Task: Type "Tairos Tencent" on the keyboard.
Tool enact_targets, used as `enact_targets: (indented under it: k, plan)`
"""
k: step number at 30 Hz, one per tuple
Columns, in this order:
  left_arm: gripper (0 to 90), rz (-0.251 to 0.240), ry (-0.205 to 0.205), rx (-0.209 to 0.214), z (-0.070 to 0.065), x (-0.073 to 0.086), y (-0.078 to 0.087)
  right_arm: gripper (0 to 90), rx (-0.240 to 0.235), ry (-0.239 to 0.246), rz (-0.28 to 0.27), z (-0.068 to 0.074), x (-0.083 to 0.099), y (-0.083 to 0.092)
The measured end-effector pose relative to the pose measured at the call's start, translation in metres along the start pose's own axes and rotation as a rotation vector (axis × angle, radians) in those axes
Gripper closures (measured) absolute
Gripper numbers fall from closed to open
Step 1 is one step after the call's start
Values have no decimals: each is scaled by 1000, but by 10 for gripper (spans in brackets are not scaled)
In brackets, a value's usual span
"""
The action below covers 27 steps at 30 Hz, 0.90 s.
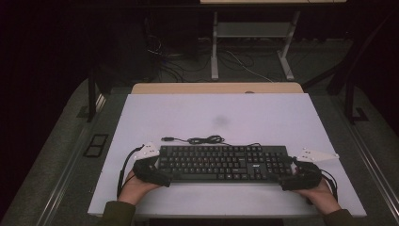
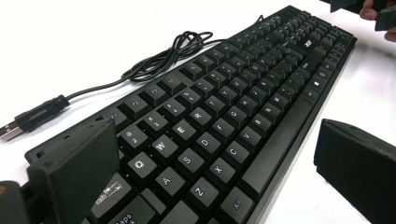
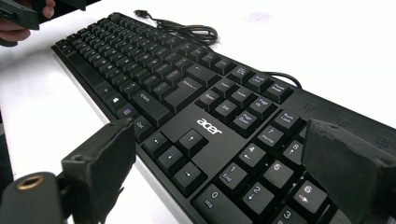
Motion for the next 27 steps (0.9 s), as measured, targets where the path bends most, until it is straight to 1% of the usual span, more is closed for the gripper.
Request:
enact_targets:
  k: [7,8,12,13,15,20,24,27]
  plan:
    - [0,-5,2,1,0,-2,0,97,-7,-3,-4,2,-1,0]
    - [0,-8,2,1,0,-3,0,97,-11,-11,-5,2,-2,2]
    - [0,-10,-2,-2,-1,-4,1,97,-15,-5,-10,3,-4,2]
    - [0,-13,-2,-2,-1,-4,0,98,-27,-1,-14,4,-7,2]
    - [0,-16,-2,-1,-1,-5,0,98,-29,2,-13,5,-8,2]
    - [0,-12,-9,3,-1,-4,0,99,-39,20,-7,10,-13,-4]
    - [0,-10,-16,2,-2,-4,0,99,-44,26,-7,13,-16,-7]
    - [0,-6,-23,0,-3,-4,0,100,-48,22,-14,15,-19,-8]
Point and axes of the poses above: each handheld gripper's, and its own axes: y roughly backward along the jaws, x roughly out of its underside, z roughly to its left, the point moved 7 cm from there along -y, roughly forward along the jaws, and after that the axes turned 3 degrees about -z, right-handed, at the moved point
